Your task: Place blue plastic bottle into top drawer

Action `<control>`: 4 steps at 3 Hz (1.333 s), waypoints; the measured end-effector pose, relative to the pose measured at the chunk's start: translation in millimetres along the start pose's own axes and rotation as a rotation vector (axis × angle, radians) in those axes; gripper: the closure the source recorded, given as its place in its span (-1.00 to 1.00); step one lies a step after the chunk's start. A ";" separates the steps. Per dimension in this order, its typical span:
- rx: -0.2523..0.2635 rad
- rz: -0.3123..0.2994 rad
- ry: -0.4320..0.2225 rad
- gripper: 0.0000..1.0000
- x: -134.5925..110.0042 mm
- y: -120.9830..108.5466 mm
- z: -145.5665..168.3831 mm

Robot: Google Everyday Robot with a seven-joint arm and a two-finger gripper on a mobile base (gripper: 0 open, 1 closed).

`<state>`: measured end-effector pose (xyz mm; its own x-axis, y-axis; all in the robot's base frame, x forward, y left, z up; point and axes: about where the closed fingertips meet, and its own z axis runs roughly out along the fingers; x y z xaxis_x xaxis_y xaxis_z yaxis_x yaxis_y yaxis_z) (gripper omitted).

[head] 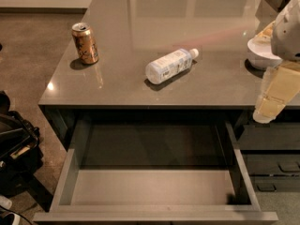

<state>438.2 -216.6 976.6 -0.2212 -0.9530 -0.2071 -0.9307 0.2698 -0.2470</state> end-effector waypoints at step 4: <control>0.041 -0.262 -0.125 -1.00 -60.0 -64.6 12.5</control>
Offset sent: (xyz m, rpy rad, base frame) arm 0.0141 0.0016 0.0092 -0.0119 -0.0477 0.0405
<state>515.3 -175.1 993.1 0.0652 -0.9672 -0.2455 -0.9384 0.0242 -0.3446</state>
